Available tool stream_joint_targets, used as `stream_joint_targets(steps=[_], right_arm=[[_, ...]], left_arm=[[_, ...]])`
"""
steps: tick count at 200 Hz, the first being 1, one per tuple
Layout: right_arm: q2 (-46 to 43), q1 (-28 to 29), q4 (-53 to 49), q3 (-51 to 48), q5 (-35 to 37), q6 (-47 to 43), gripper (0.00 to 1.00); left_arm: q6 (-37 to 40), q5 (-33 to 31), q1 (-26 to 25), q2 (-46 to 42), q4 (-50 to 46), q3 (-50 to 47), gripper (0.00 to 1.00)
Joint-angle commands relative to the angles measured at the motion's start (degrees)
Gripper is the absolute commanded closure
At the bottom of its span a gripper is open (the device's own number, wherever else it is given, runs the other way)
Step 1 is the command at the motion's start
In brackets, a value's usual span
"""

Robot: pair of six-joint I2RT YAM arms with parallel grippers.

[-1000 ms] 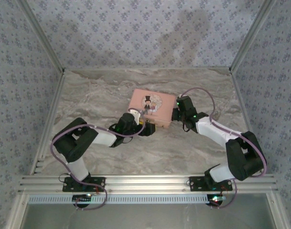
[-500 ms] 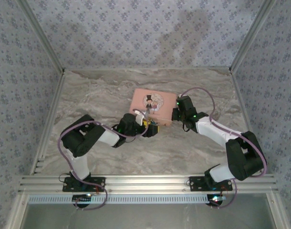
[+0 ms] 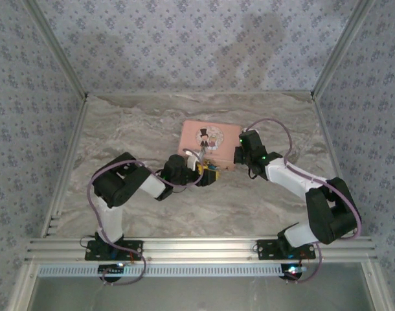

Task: Unlock a padlock with a key

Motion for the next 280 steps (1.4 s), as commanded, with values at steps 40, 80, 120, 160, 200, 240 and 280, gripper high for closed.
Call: stream_joint_targets(steps=[40,80,120,160,200,240,280], right_arm=[[0.49,1.07,-0.97,1.53,-0.17,-0.62,1.0],[0.19,1.43,-0.93,1.33,0.1,-0.58,1.0],[0.1,1.39,-0.86,1.42,0.18,-0.63,1.0],[0.1,1.4,-0.5,0.97,0.09,-0.44,1.0],[-0.07,1.36,-0.23,0.46,0.09,-0.31,1.0],[-0.08,1.35,0.15,0.24,0.03,-0.31,1.0],[-0.21,1.29,0.04,0.18,0.05,-0.4,1.0]], left_arm=[[-0.25,-3.51,-1.01,0.58,4.05,0.86,0.19],[0.93,-14.63,-2.76,-0.79,-3.48,0.99,0.18],[2.37,-22.18,-4.0,-2.78,-7.34,0.88,0.15],[2.55,-11.15,-3.34,-1.48,-0.85,1.77,0.2],[-0.58,-2.8,-1.57,-0.64,4.65,1.84,0.24],[-5.23,-1.07,0.39,1.07,8.21,1.13,0.3],[-10.91,0.68,1.43,4.42,17.72,-0.11,0.33]])
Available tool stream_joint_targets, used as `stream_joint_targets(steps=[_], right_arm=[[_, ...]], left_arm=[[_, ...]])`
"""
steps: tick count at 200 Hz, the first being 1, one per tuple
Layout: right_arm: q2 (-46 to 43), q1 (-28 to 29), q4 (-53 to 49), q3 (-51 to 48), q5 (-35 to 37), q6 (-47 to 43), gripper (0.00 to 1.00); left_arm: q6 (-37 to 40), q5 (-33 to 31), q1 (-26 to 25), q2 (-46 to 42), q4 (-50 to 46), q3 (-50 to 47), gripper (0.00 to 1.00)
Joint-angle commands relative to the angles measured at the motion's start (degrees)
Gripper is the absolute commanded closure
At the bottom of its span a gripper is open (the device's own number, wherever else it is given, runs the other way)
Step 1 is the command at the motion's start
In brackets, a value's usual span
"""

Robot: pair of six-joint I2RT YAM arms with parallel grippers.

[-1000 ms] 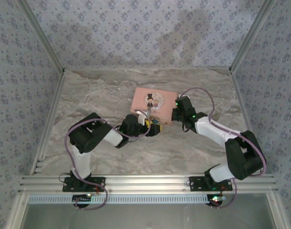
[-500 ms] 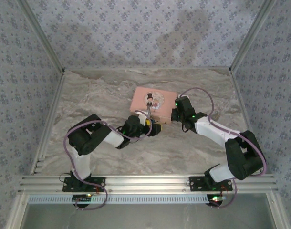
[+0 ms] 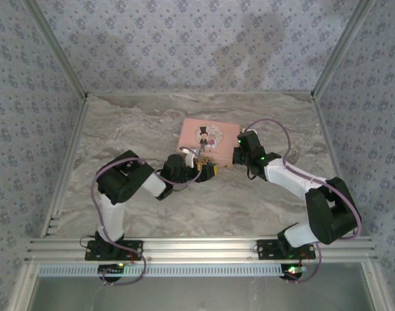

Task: Unlock a padlock with a key

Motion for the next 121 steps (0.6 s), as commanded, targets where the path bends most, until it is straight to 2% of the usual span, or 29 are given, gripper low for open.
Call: stream_joint_targets(steps=[1,30,55,85,121], right_arm=[[-0.19,0.28,-0.13,0.19,-0.41,-0.4,1.0],[-0.52,0.19,-0.07,-0.16,-0.21,-0.44,1.0],[-0.65,0.15,0.02,-0.33,-0.28,-0.32,1.0],[-0.78,0.09,0.28,-0.67,-0.29,-0.24,1.0],[-0.7,0.09,0.46,-0.61,-0.6,-0.2,1.0]], left_arm=[[-3.71,2.9,0.18,1.02,11.87,-0.76,0.33],[-4.08,3.31,0.17,1.12,12.28,-1.13,0.34],[-4.44,0.94,0.19,0.75,13.51,-2.66,0.34],[-1.44,-4.28,-0.46,-1.97,13.42,-6.06,0.2],[1.13,-8.57,-1.14,-2.7,7.88,-4.48,0.18]])
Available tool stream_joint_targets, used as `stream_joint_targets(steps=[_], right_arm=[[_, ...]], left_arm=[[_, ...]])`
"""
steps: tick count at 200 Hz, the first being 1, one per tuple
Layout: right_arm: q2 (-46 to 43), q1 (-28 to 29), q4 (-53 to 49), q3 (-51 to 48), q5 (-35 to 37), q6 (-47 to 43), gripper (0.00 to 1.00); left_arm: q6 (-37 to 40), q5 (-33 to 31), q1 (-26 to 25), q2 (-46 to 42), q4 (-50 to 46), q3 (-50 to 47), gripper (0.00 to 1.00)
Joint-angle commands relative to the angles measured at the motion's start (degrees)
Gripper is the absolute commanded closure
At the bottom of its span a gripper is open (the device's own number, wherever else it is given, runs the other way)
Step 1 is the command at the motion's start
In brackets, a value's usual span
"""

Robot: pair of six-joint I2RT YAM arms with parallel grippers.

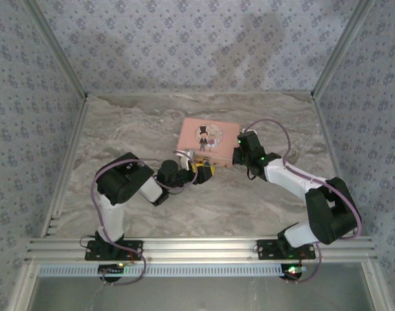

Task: Unlock a padlock with a key

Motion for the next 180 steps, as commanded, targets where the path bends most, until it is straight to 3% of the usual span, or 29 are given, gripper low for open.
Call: stream_joint_targets(steps=[1,51,98,139,180], right_arm=[[-0.67,0.09,0.41,-0.39,-0.56,-0.16,1.0],[-0.67,0.18,0.24,-0.23,-0.85,-0.33,1.0],[-0.46,0.09,0.63,-0.47,-0.84,-0.42,1.0],[-0.15,0.09,1.37,-1.09,-0.94,-0.03,1.0],[-0.06,0.14,1.55,-1.35,-0.96,0.07,1.0]], left_arm=[[3.05,-4.27,-0.81,-1.63,-1.41,1.31,0.18],[8.39,-6.8,-4.01,-0.93,-9.22,6.35,0.16],[6.35,-0.32,-4.06,0.68,-3.84,7.2,0.2],[1.56,-0.24,-2.46,2.19,4.2,4.71,0.28],[0.22,2.64,-2.08,1.91,4.32,5.65,0.35]])
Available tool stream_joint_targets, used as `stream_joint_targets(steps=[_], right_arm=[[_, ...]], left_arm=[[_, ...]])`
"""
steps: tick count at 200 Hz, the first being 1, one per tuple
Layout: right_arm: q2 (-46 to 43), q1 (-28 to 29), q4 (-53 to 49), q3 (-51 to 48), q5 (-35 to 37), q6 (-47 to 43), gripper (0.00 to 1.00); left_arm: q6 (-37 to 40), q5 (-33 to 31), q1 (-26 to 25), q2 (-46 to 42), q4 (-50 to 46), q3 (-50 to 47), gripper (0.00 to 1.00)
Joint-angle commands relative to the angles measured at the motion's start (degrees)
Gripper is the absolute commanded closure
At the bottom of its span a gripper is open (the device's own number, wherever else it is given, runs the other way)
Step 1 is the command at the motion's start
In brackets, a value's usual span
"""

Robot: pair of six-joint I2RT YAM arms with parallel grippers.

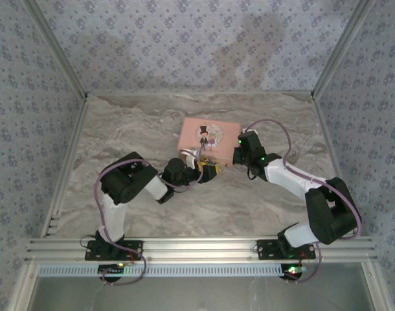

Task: Unlock a padlock with a key

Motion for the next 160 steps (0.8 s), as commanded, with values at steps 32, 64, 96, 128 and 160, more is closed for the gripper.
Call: stream_joint_targets(steps=[32,64,96,128,160], right_arm=[[0.34,0.6,0.85,-0.92,-1.32,0.4,1.0],[0.29,0.88,0.57,-0.86,-1.18,0.32,1.0],[-0.19,1.02,0.4,-1.04,-1.11,0.3,1.0],[-0.39,0.97,0.69,-1.49,-1.1,0.35,1.0],[-0.29,1.06,0.97,-1.79,-1.06,0.54,1.0]], left_arm=[[-1.54,2.1,-0.11,0.54,4.32,2.28,0.31],[-3.83,1.69,0.24,2.09,2.97,3.09,0.33],[-6.12,1.68,0.89,3.13,2.54,1.94,0.34],[-6.35,1.79,1.7,2.13,0.97,-0.18,0.34],[-6.58,3.55,2.94,2.06,-0.37,0.07,0.4]])
